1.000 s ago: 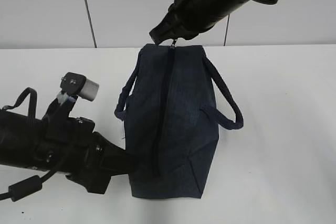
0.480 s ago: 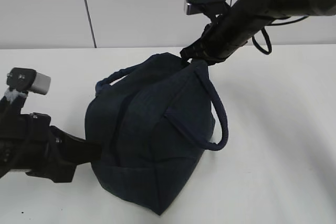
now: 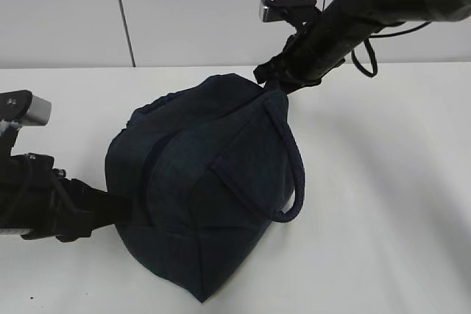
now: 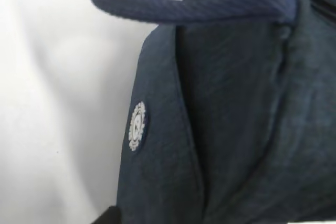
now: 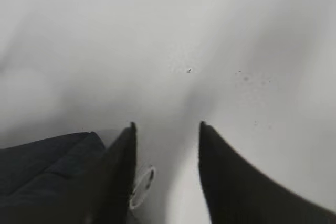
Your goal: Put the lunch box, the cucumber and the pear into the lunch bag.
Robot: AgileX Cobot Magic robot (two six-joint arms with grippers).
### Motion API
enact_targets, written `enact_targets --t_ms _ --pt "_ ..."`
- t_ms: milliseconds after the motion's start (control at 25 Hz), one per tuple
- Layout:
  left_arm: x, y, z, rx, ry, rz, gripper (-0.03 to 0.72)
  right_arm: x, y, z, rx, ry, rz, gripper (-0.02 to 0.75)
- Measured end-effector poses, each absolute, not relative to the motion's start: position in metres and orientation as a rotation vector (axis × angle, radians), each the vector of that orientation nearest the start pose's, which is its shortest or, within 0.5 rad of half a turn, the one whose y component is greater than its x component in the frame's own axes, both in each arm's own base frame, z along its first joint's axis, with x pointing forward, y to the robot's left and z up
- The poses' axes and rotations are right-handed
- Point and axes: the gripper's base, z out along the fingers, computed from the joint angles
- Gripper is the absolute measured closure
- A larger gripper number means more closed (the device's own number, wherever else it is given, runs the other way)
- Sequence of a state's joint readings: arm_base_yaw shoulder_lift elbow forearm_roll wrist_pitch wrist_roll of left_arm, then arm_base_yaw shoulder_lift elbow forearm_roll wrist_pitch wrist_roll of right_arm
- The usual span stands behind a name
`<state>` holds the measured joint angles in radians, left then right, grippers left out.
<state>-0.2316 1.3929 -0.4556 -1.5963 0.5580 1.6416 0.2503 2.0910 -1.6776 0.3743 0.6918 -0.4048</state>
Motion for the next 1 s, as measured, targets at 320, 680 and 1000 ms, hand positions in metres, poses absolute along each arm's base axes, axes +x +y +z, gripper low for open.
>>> enact_targets --t_ms 320,680,1000 --pt "0.186 -0.092 0.174 0.571 2.519 -0.77 0.309 0.435 0.113 0.282 -0.623 2.571 0.341 0.122" --pt "0.151 -0.069 0.227 0.523 2.467 -0.535 0.34 0.401 0.09 0.325 -0.405 2.734 0.152 0.179" --pt "0.108 -0.048 0.27 0.407 2.379 -0.386 0.341 0.34 0.075 0.375 -0.309 2.66 0.142 0.186"
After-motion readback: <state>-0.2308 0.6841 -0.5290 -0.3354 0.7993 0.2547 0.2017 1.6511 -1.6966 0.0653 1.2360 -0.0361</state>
